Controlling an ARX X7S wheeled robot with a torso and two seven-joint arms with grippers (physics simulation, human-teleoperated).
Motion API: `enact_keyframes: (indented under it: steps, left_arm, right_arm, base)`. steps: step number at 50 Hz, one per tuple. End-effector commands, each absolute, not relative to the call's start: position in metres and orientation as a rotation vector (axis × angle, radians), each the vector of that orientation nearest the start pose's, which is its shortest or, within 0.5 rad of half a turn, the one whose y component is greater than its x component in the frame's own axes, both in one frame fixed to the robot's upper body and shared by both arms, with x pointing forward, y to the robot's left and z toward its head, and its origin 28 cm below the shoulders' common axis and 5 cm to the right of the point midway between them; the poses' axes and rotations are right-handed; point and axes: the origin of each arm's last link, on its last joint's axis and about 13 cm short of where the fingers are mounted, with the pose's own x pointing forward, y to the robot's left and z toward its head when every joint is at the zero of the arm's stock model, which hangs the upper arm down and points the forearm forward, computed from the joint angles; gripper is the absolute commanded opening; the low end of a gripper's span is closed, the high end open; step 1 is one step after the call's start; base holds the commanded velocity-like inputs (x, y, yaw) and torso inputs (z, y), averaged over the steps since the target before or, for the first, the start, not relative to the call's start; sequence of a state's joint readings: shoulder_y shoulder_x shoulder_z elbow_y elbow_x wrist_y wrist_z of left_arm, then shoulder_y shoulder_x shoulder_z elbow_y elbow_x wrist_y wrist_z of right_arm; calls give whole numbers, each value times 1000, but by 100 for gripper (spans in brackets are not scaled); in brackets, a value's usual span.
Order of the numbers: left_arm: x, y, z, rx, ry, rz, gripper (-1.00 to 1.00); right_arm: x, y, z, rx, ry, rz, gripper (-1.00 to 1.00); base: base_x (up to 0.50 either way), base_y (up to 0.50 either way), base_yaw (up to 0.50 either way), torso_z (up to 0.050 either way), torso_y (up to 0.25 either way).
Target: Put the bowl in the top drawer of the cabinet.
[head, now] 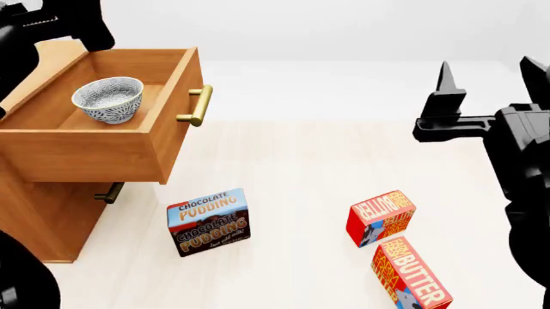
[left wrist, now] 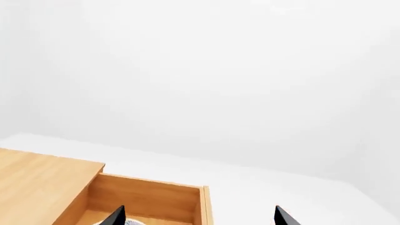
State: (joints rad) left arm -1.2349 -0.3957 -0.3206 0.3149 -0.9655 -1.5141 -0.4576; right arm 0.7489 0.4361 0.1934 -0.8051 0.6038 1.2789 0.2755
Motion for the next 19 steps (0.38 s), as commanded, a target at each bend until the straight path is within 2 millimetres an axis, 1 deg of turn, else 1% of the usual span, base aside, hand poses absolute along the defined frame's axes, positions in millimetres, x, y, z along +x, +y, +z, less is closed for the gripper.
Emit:
enact_keyframes:
  steps: [1, 8, 19]
  left_arm:
    - [217, 282, 341, -70, -196, -92, 100]
    - [203, 280, 348, -43, -244, -113, 100]
    - [188, 280, 360, -10, -306, -119, 100]
  right_arm:
    - [202, -163, 283, -134, -367, -85, 100]
    - [191, -162, 292, -147, -410, -81, 100]
    - [183, -162, 301, -158, -449, -89, 100]
  base:
    - [0, 0, 0, 0, 0]
    - [0, 0, 0, 0, 0]
    - [0, 0, 0, 0, 0]
